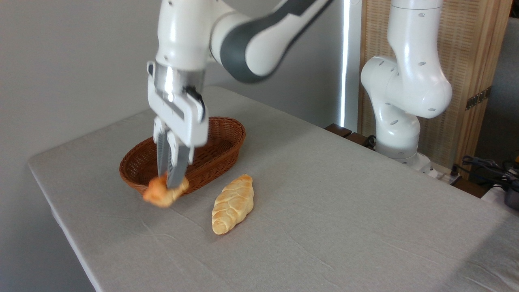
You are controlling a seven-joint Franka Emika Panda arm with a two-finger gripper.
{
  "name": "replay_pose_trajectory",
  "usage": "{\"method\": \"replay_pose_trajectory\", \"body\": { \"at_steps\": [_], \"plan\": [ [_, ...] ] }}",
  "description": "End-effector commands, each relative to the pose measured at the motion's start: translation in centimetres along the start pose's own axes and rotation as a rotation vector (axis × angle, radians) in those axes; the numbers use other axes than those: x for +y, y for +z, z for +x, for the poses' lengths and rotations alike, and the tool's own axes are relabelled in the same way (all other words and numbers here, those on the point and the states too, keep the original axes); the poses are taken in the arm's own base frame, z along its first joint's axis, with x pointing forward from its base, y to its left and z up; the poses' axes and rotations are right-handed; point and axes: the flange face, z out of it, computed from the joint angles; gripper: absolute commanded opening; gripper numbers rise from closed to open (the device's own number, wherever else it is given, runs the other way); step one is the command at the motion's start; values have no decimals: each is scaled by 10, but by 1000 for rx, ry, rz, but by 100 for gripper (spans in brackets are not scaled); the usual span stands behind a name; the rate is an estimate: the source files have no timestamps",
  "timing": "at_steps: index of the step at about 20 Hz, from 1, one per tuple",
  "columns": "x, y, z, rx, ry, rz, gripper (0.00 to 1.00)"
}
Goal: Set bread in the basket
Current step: 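Lower the round roll into the basket and open the gripper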
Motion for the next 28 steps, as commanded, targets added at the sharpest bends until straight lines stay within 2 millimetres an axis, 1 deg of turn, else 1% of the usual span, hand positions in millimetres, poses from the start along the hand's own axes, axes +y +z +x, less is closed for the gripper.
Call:
{"method": "replay_pose_trajectory", "body": {
  "at_steps": [1, 2, 3, 4, 5, 7, 11, 15, 17, 19, 20, 22, 23, 25, 28],
  "plan": [
    [58, -3, 35, 9, -28, -43, 40],
    [69, 0, 41, 7, -27, -51, 42],
    [80, 2, 46, 5, -13, -58, 65],
    [89, 9, 49, -3, -1, -69, 97],
    [95, 14, 52, -8, 9, -77, 100],
    [102, 26, 57, -15, 23, -92, 100],
    [104, 36, 58, -29, 5, -106, 100],
    [101, 27, 64, -15, -38, -97, 100],
    [99, 22, 64, -13, -49, -93, 100],
    [91, 17, 60, -44, -65, -100, 100],
    [84, 6, 56, -81, -64, -104, 100],
    [54, -10, 43, -164, -92, -128, 100],
    [41, -14, 37, -186, -98, -136, 100],
    [22, -8, 23, -214, -107, -122, 100],
    [-20, -8, -8, -245, -140, -89, 100]
  ]
}}
